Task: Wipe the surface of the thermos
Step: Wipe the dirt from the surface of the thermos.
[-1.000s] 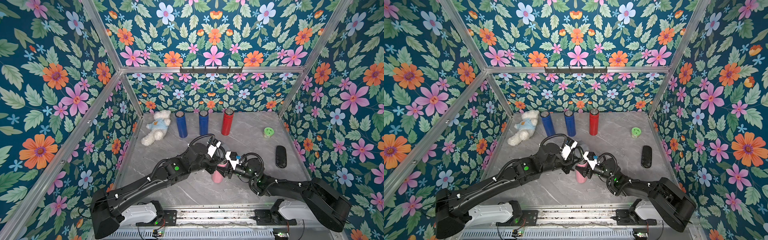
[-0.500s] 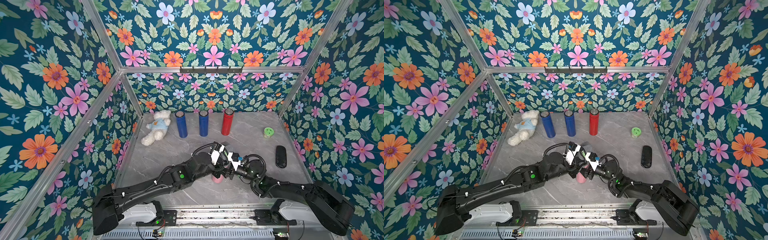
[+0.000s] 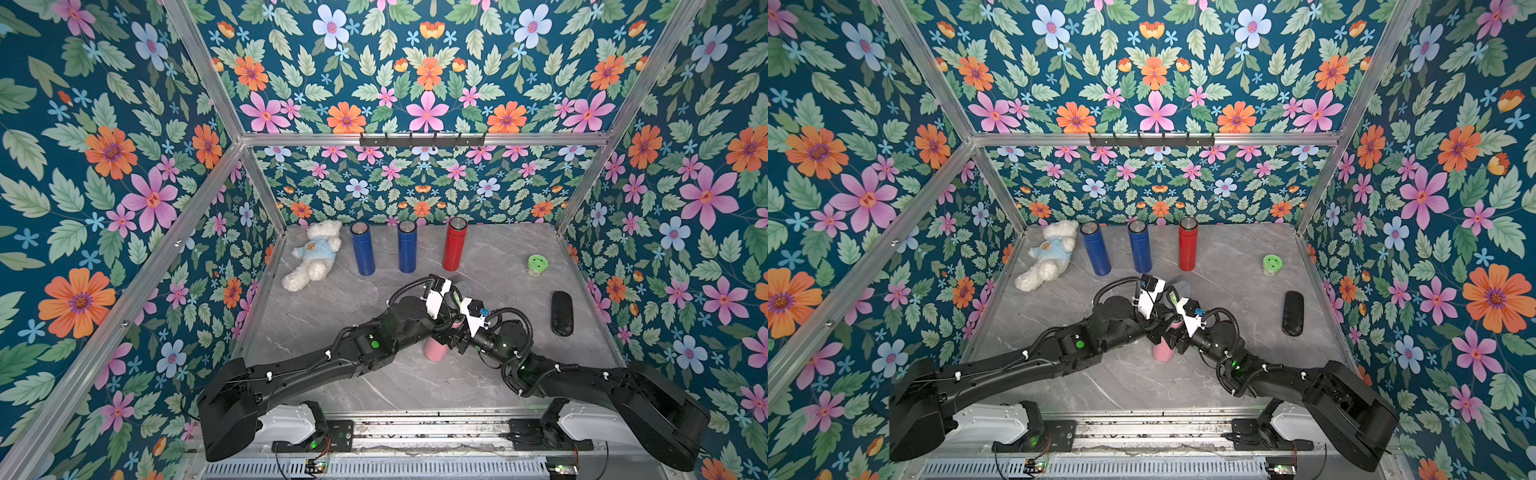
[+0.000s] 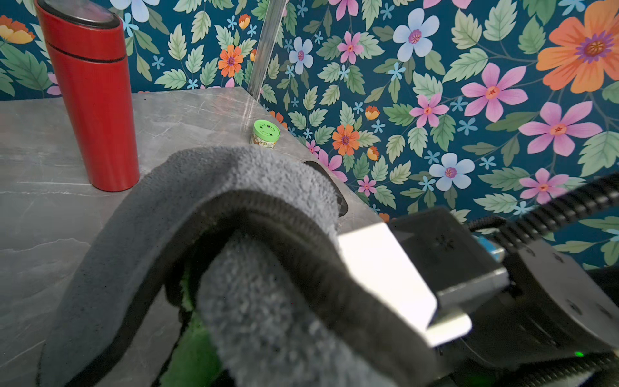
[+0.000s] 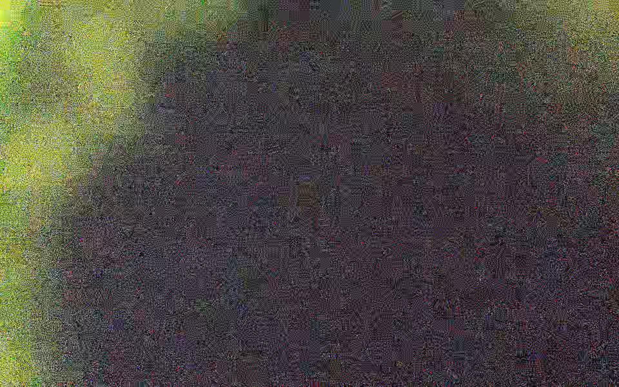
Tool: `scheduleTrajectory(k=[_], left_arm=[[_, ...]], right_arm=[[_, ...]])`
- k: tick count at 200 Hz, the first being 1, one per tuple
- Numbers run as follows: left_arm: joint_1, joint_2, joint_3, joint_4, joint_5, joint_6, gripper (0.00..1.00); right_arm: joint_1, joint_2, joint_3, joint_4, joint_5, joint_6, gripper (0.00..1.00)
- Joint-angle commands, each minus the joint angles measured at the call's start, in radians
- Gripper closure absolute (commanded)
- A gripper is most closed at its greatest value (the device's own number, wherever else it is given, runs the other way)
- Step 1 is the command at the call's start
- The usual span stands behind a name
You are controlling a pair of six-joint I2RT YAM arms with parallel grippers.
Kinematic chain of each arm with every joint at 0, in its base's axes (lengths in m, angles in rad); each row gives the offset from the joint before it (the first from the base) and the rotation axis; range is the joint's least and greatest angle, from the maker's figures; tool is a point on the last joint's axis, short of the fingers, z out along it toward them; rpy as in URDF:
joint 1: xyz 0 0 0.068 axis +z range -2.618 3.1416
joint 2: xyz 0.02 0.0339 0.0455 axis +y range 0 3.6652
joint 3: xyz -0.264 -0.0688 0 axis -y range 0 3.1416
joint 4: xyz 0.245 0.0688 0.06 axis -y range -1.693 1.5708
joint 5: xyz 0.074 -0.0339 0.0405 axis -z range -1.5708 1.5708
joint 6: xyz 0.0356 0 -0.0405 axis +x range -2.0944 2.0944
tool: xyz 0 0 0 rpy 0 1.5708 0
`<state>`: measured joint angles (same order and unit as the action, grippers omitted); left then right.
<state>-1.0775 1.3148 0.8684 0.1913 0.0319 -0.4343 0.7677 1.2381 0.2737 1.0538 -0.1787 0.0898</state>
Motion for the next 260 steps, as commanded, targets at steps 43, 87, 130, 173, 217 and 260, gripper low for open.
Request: scheduleTrajectory(k=[43, 87, 130, 173, 217, 260], left_arm=[[-0.041, -0.052, -0.034, -0.528, -0.099, -0.001, 1.0], [-0.089, -0.091, -0.024, -0.594, -0.148, -0.033, 1.0], [-0.129, -0.126, -0.014, -0.683, -0.209, -0.067, 1.0], [-0.16, -0.166, -0.04, -0.701, -0.239, -0.098, 1.0], [-0.144, -0.137, -0.02, -0.652, -0.318, -0.051, 1.0], [-0.035, -0.098, -0.002, -0.542, -0.229, 0.043, 1.0]], right_arm=[[0.021, -0.073, 0.014, -0.03, -0.074, -0.136, 1.0], [0.021, -0.095, 0.035, -0.098, -0.074, -0.166, 1.0], [0.02, -0.124, 0.039, -0.151, -0.061, -0.192, 1.0], [0.02, -0.131, 0.05, -0.178, -0.066, -0.2, 1.0], [0.021, -0.095, 0.048, -0.139, -0.091, -0.178, 1.0], [0.048, -0.056, 0.042, -0.104, -0.08, -0.173, 1.0]])
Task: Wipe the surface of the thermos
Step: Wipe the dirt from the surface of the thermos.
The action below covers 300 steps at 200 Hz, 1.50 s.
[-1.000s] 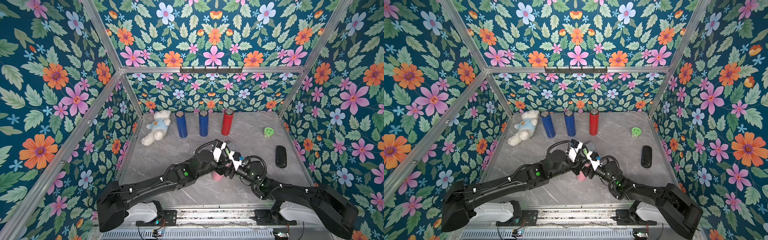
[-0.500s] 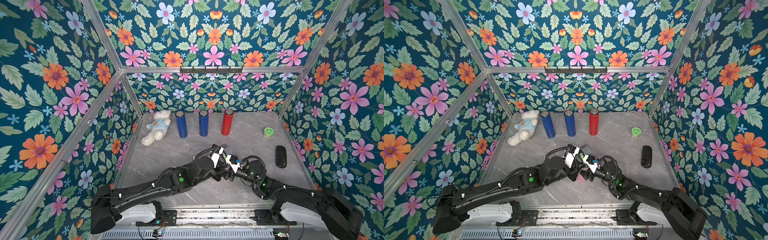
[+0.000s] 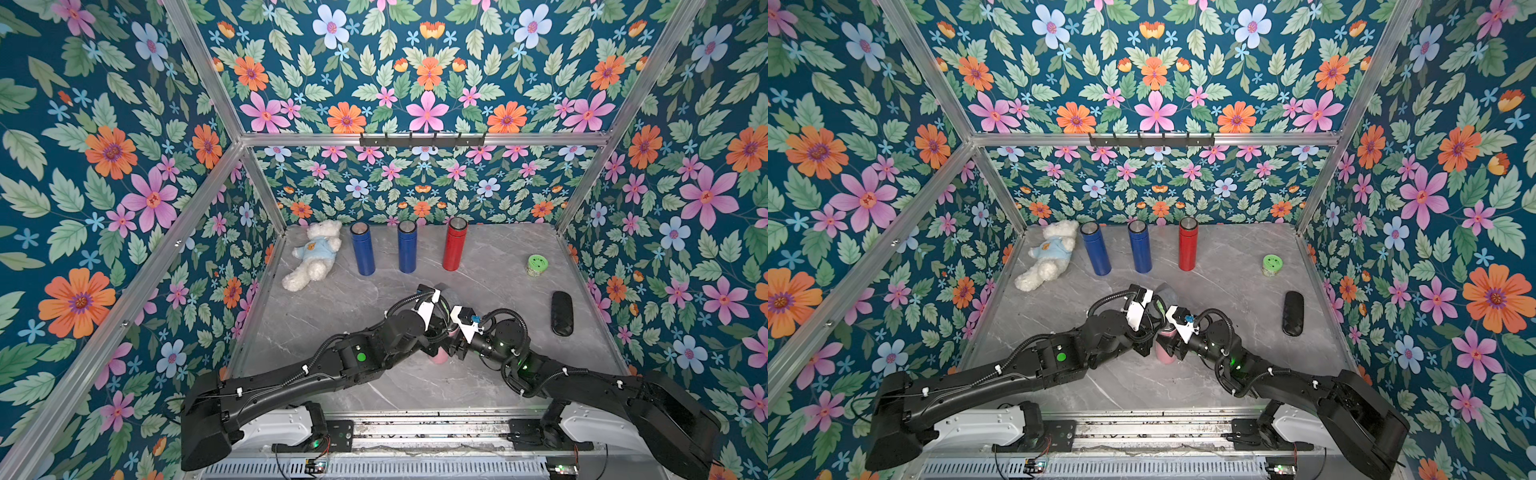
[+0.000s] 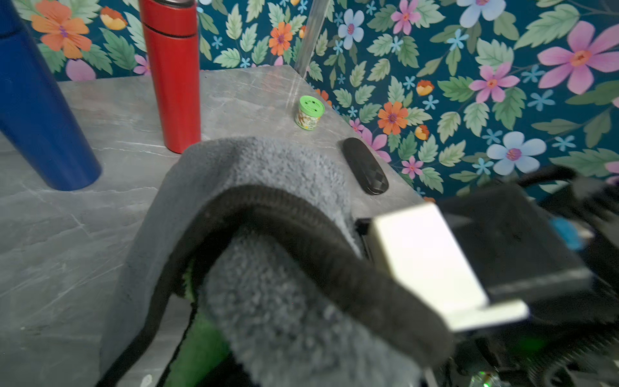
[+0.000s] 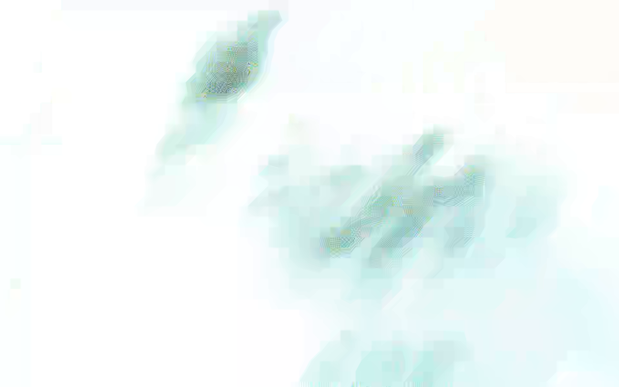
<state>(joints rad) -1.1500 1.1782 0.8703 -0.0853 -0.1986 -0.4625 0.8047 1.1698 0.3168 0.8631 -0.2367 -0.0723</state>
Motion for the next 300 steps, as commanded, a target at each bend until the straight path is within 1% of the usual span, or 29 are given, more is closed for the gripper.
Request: scheduleTrajectory(k=[1, 35, 60, 106, 137, 154, 178, 196, 220, 247, 271, 300], left_arm=[[0.038, 0.04, -0.003, -0.263, 0.004, 0.073, 1.0], [0.054, 0.098, 0.043, -0.237, 0.05, 0.13, 1.0], [0.048, 0.099, 0.038, -0.236, 0.085, 0.129, 1.0], [-0.061, 0.009, -0.03, -0.293, 0.048, 0.029, 1.0], [-0.126, 0.0, -0.047, -0.321, 0.024, -0.023, 1.0], [-0.148, 0.001, -0.05, -0.323, 0.018, -0.043, 1.0], [-0.152, 0.007, -0.052, -0.323, -0.007, -0.044, 1.0], [-0.133, 0.014, -0.054, -0.313, -0.036, -0.034, 1.0], [-0.037, 0.006, -0.099, -0.247, 0.031, -0.005, 1.0], [0.029, 0.025, -0.089, -0.219, 0.068, 0.051, 1.0], [0.07, 0.075, -0.059, -0.196, 0.107, 0.1, 1.0], [0.095, 0.13, -0.018, -0.189, 0.091, 0.133, 1.0]], right_arm=[[0.011, 0.013, 0.0, 0.087, -0.021, -0.011, 1.0], [0.011, 0.023, 0.005, 0.095, -0.012, -0.007, 1.0], [0.011, 0.017, 0.009, 0.083, 0.002, -0.012, 1.0], [0.011, 0.012, 0.031, 0.038, 0.023, -0.04, 1.0], [0.01, 0.013, 0.043, 0.02, 0.035, -0.049, 1.0], [0.005, 0.011, 0.044, 0.017, 0.031, -0.05, 1.0], [0.005, 0.003, 0.044, 0.008, 0.026, -0.051, 1.0], [0.005, -0.01, 0.041, 0.004, 0.017, -0.049, 1.0], [0.005, -0.032, 0.035, -0.008, 0.01, -0.045, 1.0], [0.005, -0.053, 0.027, -0.03, 0.008, -0.046, 1.0], [0.004, -0.061, 0.027, -0.039, 0.013, -0.047, 1.0], [0.005, -0.058, 0.023, -0.034, 0.008, -0.041, 1.0]])
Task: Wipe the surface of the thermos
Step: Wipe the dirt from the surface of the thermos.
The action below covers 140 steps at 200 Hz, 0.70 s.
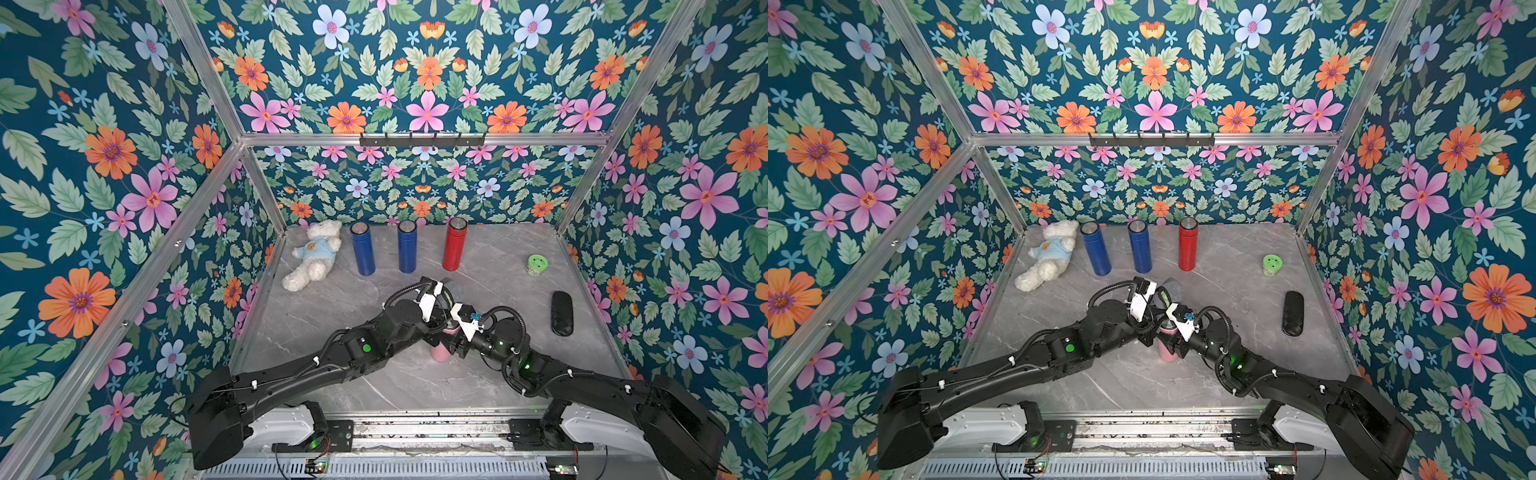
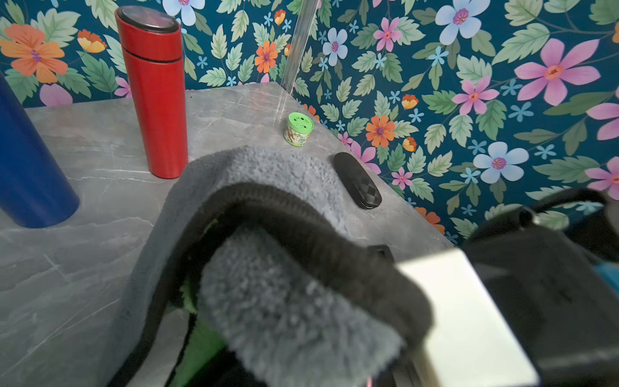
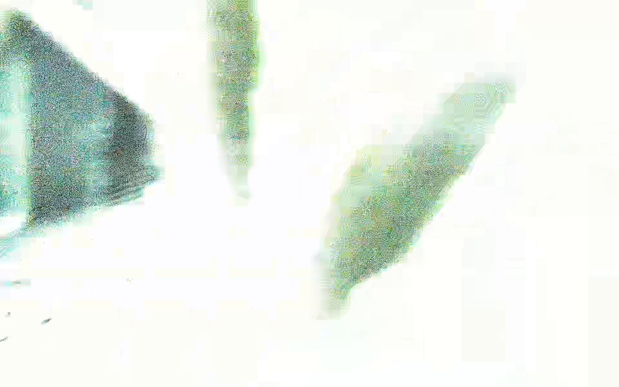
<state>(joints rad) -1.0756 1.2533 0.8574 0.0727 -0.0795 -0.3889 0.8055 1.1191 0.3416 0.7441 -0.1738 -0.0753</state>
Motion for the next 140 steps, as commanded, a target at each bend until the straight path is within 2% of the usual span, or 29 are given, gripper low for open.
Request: scheduleTrajectory(k=[1, 30, 56, 84, 100, 140], left_arm=[[0.021, 0.055, -0.005, -0.347, -0.03, 0.061, 1.0], [0.04, 0.051, -0.003, -0.307, -0.083, 0.074, 1.0], [0.084, -0.047, -0.076, -0.192, -0.084, 0.076, 1.0], [0.202, -0.182, -0.218, 0.005, 0.095, 0.05, 1.0], [0.26, -0.227, -0.301, 0.139, 0.239, 0.031, 1.0], [0.313, -0.205, -0.454, 0.474, 0.48, -0.049, 1.0]], right_arm=[[0.005, -0.007, -0.002, 0.085, -0.055, -0.037, 1.0], [0.005, -0.009, -0.013, 0.095, -0.053, -0.035, 1.0], [0.005, -0.045, -0.013, 0.068, -0.035, -0.038, 1.0], [0.005, -0.137, 0.015, -0.044, 0.034, -0.007, 1.0], [0.004, -0.197, 0.062, -0.158, 0.11, 0.032, 1.0], [0.003, -0.305, 0.212, -0.345, 0.284, 0.113, 1.0]])
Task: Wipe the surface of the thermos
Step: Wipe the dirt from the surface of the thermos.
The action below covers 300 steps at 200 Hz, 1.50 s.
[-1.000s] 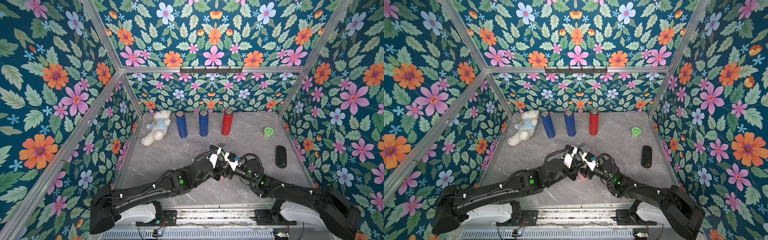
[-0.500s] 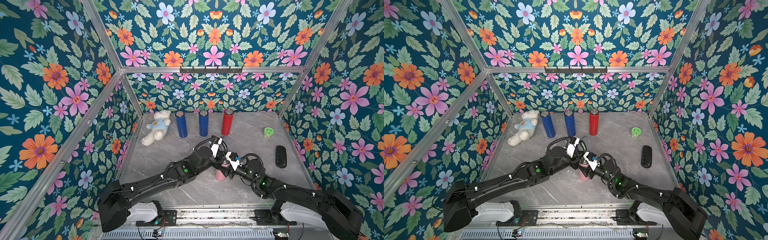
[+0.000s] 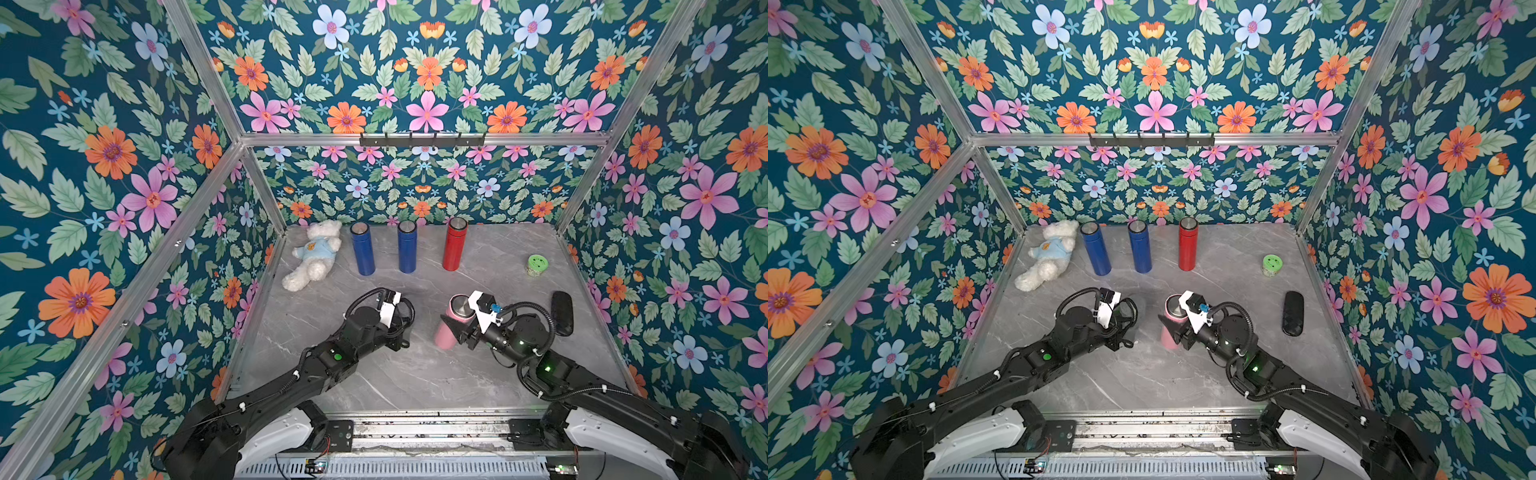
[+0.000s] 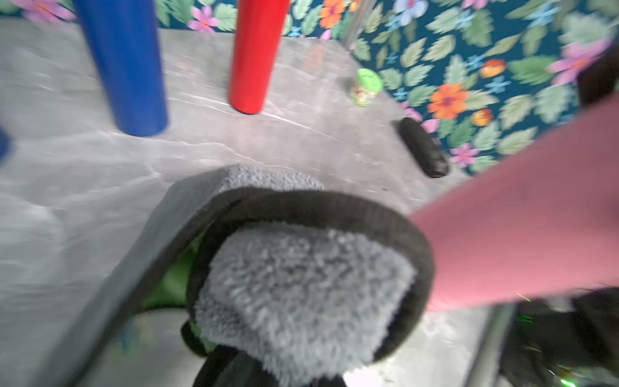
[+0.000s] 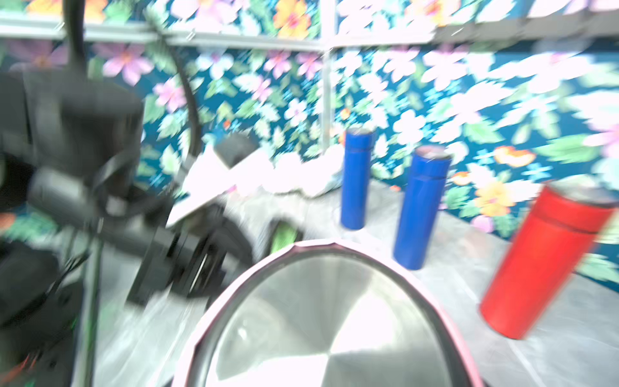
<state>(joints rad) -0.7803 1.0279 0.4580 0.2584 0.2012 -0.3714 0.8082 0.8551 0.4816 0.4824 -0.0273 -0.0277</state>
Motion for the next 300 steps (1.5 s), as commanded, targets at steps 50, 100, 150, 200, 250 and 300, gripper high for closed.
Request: scheduleTrajectory(k=[50, 100, 150, 200, 250, 300], left_arm=[[0.021, 0.156, -0.12, 0.68, 0.372, -0.143, 1.0], [0.021, 0.227, -0.1, 0.794, 0.397, -0.153, 1.0], [0.021, 0.247, -0.072, 0.799, 0.412, -0.082, 1.0], [0.019, 0.234, -0.092, 0.853, 0.372, 0.016, 1.0], [0.019, 0.169, -0.094, 0.858, 0.367, 0.026, 1.0], [0.019, 0.071, -0.085, 0.747, 0.348, 0.065, 1.0]], right_arm=[[0.0, -0.024, 0.325, -0.207, 0.147, 0.158, 1.0], [0.001, 0.07, 0.422, -0.229, 0.096, 0.221, 1.0], [0.002, 0.113, 0.45, -0.259, 0.027, 0.319, 1.0], [0.003, 0.136, 0.528, -0.368, -0.018, 0.417, 1.0], [0.009, 0.127, 0.534, -0.481, 0.076, 0.321, 1.0], [0.01, 0.105, 0.516, -0.519, 0.139, 0.27, 1.0]])
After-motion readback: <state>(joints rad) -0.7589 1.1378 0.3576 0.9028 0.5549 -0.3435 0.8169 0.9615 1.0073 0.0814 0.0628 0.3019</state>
